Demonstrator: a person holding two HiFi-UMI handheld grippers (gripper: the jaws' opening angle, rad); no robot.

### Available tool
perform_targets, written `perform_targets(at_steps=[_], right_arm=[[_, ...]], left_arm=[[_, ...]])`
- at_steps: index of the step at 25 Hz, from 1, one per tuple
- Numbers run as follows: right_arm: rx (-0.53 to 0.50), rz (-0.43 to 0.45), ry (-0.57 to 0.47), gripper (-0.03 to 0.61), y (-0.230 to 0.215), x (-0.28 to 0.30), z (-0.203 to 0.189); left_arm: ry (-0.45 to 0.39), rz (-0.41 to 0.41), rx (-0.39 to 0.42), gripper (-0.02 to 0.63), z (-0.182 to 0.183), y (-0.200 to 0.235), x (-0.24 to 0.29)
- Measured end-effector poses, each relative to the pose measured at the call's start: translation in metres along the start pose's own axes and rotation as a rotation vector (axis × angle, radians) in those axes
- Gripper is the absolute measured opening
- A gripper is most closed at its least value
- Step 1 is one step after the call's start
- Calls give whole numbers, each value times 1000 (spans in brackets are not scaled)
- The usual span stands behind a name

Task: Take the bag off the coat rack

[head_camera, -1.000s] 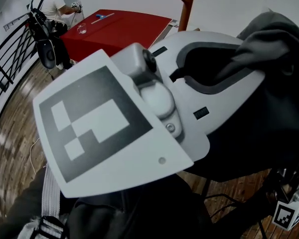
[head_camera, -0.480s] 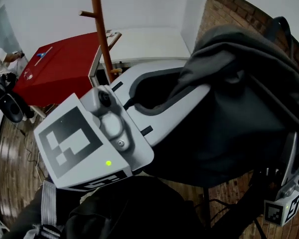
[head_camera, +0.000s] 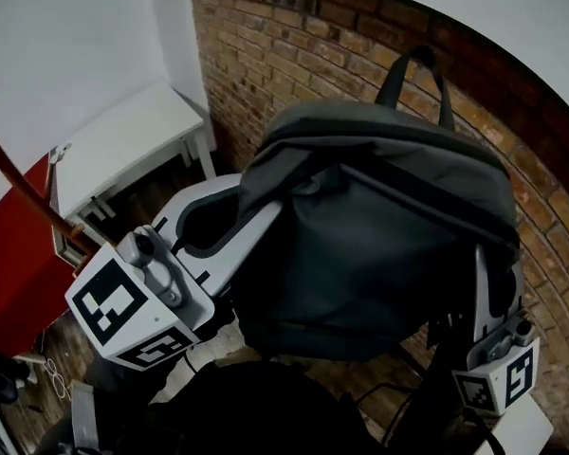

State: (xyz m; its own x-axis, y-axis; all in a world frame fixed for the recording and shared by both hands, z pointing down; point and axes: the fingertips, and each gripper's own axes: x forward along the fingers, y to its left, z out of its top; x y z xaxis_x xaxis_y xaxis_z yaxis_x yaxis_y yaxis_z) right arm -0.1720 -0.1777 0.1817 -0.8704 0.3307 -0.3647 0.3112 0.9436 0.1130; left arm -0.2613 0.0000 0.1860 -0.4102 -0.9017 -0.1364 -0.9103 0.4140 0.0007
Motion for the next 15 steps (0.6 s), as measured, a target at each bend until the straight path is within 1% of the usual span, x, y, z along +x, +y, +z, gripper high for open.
perform_targets(at_steps=[2,6,10,13,15], right_arm=[[-32,-61,21,37,-5,-10,-4],[-96,-254,78,37,-9,-45,-9],[-141,-426,107,37,-11,-78,-7],[-187,-531,128,37,-5,-98,-4],[-218,-629,153,37,6,-117,1]], left_arm=[[-4,-57,-18,66,-12,1,15],[-2,-249,-56,66,-41,-11,51],[-18,-421,-72,66,-58,-32,82],[-32,-522,-85,66,-69,-47,99],[-35,-610,-101,66,-76,-65,108]])
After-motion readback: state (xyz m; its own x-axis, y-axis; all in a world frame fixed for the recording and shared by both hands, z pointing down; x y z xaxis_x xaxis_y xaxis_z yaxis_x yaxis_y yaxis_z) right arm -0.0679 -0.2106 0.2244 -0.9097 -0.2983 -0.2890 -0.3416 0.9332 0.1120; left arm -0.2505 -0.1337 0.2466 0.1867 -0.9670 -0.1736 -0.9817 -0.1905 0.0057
